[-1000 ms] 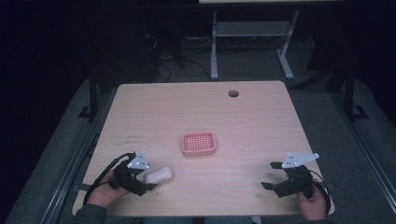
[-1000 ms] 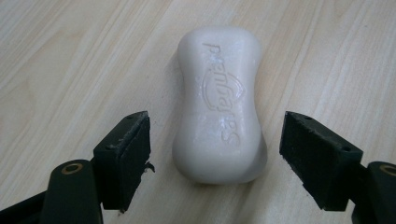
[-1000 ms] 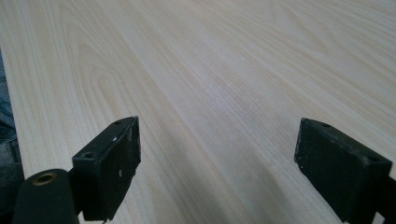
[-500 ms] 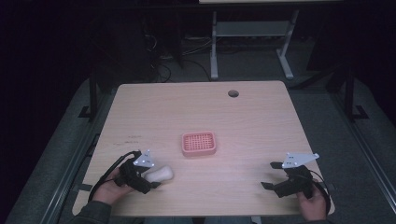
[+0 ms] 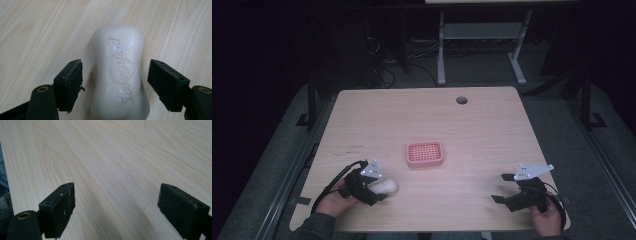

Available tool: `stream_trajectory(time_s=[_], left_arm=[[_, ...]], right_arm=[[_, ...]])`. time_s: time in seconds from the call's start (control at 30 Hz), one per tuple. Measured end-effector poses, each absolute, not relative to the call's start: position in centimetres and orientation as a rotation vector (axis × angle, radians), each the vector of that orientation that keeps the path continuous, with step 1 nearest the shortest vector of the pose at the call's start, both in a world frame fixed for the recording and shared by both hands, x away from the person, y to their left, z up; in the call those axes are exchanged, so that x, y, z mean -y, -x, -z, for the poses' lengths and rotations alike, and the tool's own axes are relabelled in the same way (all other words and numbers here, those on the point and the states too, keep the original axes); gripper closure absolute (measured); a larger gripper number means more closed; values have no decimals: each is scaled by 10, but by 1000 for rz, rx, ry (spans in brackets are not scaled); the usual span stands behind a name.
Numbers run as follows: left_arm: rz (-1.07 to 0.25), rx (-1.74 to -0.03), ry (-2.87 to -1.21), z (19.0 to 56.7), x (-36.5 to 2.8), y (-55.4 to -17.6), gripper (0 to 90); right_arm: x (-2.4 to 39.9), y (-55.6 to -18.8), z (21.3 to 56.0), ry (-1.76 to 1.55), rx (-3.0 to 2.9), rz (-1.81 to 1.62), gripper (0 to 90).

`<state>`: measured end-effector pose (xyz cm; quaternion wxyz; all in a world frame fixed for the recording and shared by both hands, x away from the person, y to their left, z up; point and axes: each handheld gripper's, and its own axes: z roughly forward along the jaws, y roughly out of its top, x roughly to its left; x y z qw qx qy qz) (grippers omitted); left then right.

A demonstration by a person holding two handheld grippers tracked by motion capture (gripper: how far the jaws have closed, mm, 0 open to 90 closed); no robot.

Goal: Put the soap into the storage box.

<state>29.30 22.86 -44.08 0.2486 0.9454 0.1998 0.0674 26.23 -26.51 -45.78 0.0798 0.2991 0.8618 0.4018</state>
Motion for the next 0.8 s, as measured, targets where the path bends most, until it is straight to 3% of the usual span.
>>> stream_trajectory(time_s=[0.8], left_arm=[[-125, -542, -2600, 446, -225, -298, 476]], right_arm=[[265, -262, 458, -893, -2577, -1204, 141]])
